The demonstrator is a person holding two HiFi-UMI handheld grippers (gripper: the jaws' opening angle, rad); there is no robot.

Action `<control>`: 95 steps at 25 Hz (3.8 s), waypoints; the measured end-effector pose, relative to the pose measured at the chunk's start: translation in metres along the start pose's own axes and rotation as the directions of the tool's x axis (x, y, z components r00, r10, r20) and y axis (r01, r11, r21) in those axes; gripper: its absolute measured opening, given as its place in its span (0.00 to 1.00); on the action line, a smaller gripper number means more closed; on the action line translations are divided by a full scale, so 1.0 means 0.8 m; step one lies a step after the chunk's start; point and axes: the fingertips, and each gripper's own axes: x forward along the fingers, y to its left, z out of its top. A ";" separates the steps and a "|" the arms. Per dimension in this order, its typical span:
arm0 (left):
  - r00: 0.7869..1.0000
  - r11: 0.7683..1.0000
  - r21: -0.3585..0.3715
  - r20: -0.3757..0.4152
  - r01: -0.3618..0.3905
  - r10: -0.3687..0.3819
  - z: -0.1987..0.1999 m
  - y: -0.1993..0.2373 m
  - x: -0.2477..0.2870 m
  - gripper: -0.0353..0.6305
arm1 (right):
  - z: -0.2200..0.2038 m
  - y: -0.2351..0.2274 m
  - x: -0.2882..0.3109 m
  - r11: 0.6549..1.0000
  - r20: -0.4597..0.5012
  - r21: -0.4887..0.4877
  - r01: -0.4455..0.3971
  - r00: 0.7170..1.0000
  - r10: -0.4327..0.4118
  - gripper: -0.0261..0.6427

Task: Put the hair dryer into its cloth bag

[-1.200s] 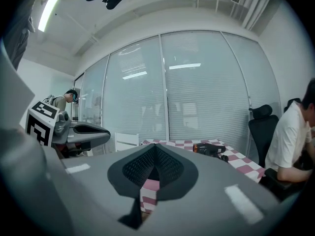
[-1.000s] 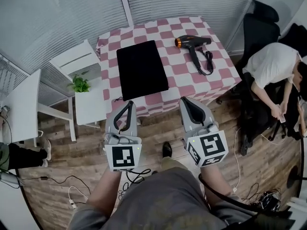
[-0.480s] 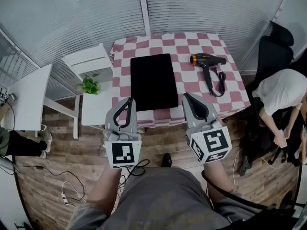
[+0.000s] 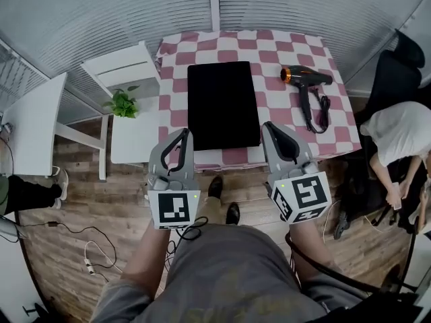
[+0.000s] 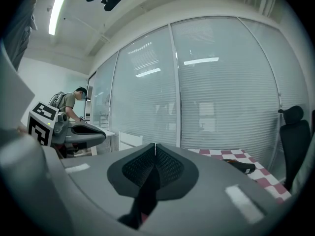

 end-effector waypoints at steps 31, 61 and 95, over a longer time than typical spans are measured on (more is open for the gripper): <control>0.878 0.901 0.101 -0.291 0.423 -0.380 -0.241 -0.088 0.038 0.27 | -0.186 0.020 0.037 0.980 -0.222 0.199 0.003 0.974 0.042 0.08; 0.759 0.811 -0.004 -0.350 0.585 -0.549 -0.236 -0.098 0.051 0.08 | -0.200 0.015 0.039 0.969 -0.246 0.247 -0.008 0.967 0.071 0.07; 0.824 0.853 -0.082 -0.223 0.516 -0.521 -0.102 -0.038 0.104 0.07 | -0.191 0.048 0.149 0.832 -0.224 0.555 -0.014 0.961 0.165 0.07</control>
